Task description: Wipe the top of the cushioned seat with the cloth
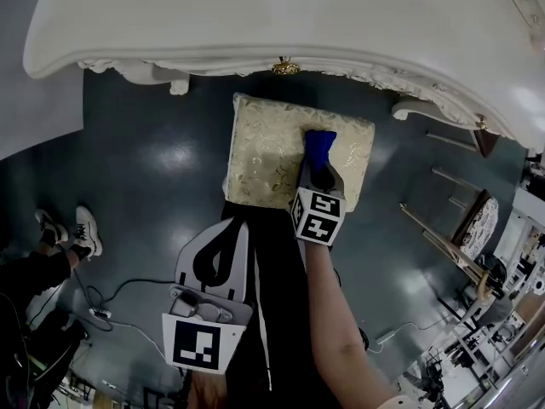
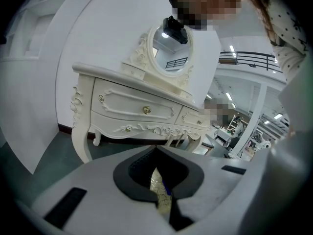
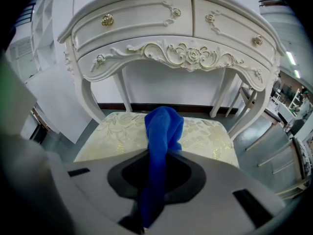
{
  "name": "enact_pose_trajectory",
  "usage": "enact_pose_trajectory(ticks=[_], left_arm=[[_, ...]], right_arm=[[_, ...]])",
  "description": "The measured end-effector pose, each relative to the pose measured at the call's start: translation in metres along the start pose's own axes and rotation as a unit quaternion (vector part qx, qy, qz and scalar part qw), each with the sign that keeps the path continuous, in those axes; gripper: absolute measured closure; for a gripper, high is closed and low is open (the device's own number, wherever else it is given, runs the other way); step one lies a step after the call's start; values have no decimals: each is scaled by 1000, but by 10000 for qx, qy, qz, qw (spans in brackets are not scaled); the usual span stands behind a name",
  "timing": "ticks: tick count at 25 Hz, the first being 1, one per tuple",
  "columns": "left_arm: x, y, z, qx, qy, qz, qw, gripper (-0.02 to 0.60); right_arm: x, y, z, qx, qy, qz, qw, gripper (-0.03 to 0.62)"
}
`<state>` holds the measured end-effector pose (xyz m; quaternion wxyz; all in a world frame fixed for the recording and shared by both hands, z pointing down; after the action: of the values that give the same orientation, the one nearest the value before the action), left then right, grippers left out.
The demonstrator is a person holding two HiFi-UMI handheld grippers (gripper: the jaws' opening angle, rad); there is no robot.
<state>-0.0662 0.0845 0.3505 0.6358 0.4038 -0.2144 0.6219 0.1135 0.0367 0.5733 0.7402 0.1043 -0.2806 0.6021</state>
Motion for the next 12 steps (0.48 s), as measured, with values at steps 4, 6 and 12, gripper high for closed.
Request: enact_pose_trajectory(ticks=[4,6,12], left_arm=[[1,3,-3,-18,-9,-6,10000,583],[1,5,-4,-32,-27,-18,10000,583],[2,11,-6,-91,-48,-69,9999,583]], right_arm=[[-1,9,3,-67,7,-43,10000,528],[-1,14,4,-95,8,-64,9999,528],[-3,26,8,-169,13,-110,9998,529]])
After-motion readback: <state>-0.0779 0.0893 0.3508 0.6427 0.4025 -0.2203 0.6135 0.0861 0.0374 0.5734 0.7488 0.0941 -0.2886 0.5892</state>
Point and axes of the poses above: the fingertips, and each gripper's own axes: z forward along the fingers, y to its left, x out of its underside, the point moved 3 cm from there along -z, backward along the fingers, and after that the axes turned 12 degrees about -x, right-handed, at the moved point
